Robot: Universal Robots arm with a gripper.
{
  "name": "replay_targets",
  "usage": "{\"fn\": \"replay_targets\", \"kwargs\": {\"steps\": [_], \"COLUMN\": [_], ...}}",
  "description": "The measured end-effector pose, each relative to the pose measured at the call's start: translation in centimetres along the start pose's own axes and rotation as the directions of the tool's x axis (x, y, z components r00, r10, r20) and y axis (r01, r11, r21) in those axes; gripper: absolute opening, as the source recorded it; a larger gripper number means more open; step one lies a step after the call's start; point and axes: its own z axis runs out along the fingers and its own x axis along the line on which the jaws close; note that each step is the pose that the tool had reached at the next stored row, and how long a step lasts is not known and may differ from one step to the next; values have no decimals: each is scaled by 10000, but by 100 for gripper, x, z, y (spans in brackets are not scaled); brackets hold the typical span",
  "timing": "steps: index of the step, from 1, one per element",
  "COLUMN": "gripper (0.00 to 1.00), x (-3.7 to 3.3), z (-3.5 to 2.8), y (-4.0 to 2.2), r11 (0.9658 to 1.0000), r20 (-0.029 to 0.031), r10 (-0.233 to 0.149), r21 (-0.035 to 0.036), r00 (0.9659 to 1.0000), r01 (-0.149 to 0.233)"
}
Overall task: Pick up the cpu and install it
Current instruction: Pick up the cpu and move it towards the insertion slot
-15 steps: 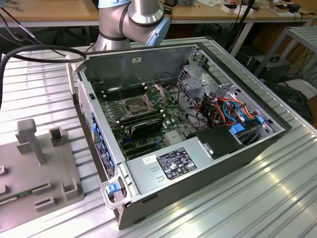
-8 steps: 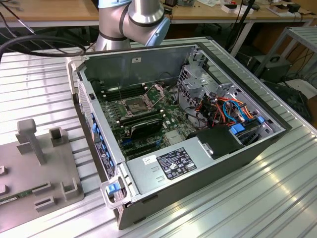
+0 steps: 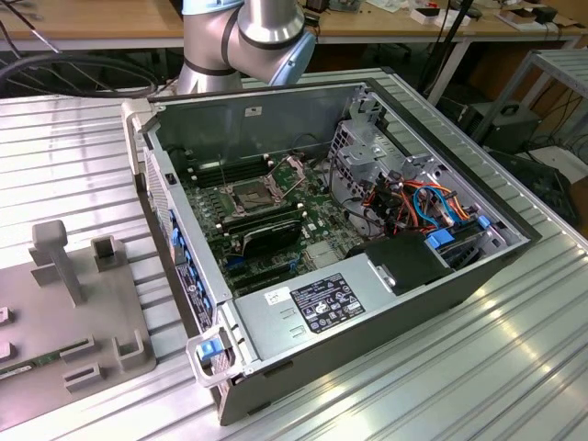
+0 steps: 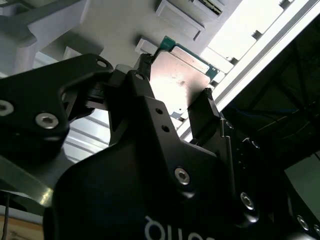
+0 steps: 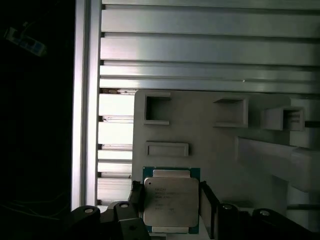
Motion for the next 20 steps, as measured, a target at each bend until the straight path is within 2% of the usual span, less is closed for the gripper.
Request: {"fn": "replay_targets", "kwargs": {"steps": [10,11,15,17,20], "gripper": [55,55,55,55,55], "x": [1,1,2,2,3], "z": [-213,-262,-358,-443,-530], "y": [6,7,9,12,14], "r11": [10000,10000,10000,10000,10000], "r20": [0,0,0,0,0], "r10": [0,0,0,0,0], "r21": [1,0,0,0,0], "r00": [10000,10000,10000,10000,10000], "r01": [0,0,0,0,0]}}
